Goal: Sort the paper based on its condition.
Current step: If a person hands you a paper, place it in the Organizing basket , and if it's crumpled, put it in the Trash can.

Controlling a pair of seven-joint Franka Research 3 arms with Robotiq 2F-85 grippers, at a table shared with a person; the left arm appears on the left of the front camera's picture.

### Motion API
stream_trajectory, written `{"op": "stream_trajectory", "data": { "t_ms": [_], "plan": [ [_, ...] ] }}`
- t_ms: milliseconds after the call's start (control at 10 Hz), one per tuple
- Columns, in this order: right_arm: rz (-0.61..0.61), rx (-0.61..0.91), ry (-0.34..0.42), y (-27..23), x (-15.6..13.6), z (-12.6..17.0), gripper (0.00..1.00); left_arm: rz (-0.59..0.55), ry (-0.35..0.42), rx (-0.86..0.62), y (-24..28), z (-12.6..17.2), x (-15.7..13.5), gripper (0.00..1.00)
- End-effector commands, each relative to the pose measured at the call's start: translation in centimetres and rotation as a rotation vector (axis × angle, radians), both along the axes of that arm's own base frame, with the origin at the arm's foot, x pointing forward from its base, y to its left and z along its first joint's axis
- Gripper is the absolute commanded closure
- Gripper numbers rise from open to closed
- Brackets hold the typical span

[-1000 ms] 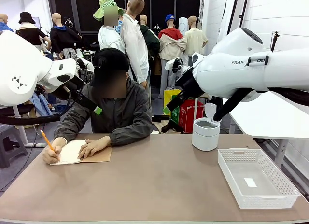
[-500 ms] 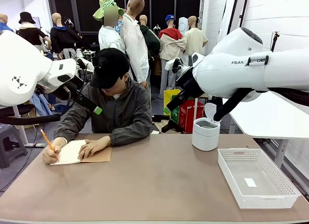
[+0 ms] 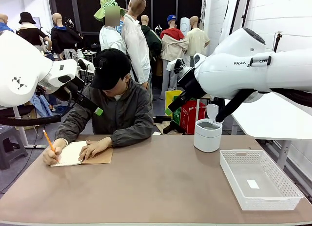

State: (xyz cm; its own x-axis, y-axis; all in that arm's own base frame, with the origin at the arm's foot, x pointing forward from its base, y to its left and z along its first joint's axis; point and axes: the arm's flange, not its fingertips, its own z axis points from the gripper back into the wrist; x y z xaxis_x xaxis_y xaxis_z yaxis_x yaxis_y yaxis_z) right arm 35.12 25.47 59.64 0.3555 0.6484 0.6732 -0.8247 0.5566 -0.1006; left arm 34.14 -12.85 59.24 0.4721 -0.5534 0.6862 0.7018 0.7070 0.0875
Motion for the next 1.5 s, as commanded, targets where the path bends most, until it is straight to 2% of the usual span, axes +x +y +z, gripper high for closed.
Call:
{"op": "stream_trajectory", "data": {
  "t_ms": [0,1400],
  "plan": [
    [-0.011,-0.007,-0.003,0.08,-0.05,0.05,0.0,-0.002,0.005,-0.004,0.13,0.12,0.1,0.0],
    [-0.011,-0.007,-0.003,0.08,-0.05,0.05,0.0,-0.002,0.005,-0.004,0.13,0.12,0.1,0.0]
  ]
}}
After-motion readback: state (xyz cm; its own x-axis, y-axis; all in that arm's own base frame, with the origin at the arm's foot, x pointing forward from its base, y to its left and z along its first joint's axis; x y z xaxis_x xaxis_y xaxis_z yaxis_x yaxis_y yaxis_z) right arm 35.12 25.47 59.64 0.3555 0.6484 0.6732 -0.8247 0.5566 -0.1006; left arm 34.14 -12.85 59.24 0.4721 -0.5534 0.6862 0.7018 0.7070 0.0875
